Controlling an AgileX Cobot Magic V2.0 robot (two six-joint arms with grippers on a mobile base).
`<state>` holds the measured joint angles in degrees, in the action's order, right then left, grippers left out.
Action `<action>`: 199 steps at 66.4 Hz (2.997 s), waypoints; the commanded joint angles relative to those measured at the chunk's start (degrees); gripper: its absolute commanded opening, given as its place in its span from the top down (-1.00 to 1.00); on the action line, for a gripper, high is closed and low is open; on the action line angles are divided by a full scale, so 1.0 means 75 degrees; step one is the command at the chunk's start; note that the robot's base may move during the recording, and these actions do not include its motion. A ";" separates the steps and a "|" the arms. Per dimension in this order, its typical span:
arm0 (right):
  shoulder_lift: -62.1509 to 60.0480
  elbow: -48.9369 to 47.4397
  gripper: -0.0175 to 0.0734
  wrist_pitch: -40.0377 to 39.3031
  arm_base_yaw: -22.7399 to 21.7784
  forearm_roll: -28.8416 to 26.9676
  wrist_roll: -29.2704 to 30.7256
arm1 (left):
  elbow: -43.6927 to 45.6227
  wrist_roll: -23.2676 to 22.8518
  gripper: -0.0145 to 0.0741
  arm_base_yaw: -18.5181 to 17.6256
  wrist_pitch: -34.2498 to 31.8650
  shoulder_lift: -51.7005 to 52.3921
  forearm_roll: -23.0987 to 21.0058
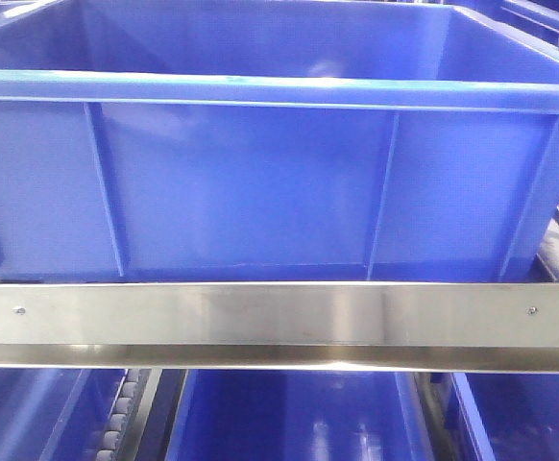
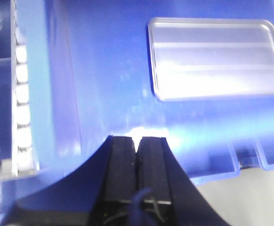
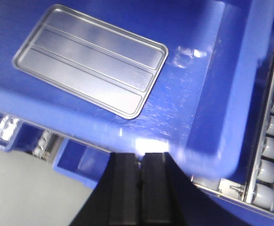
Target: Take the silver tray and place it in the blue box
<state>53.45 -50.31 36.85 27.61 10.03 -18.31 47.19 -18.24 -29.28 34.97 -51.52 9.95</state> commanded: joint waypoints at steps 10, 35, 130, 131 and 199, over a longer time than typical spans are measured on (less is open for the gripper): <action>-0.2182 0.1981 0.49 -0.2217 0.0013 0.0239 0.0392 | -0.1262 0.0015 0.91 -0.0056 -0.1412 0.2094 0.0093; -0.4699 0.3273 0.49 -0.3165 0.0005 0.0792 0.0399 | -0.1572 0.0015 0.91 -0.0056 -0.1580 0.4308 0.0093; -0.4698 0.3273 0.49 -0.3205 0.0005 0.0792 0.0399 | -0.6488 0.2008 0.91 0.3789 -0.4951 0.7073 -0.1050; -0.4698 0.3273 0.49 -0.3205 0.0005 0.0792 0.0399 | -0.6488 0.2008 0.91 0.3789 -0.4951 0.7073 -0.1050; -0.5513 0.4661 0.49 -0.4124 -0.3136 -0.1170 0.2110 | -0.6488 0.2008 0.91 0.3789 -0.4951 0.7073 -0.1050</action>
<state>14.05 -16.94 12.91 8.41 3.01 -4.75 -1.76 -3.26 -0.93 2.28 0.58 2.54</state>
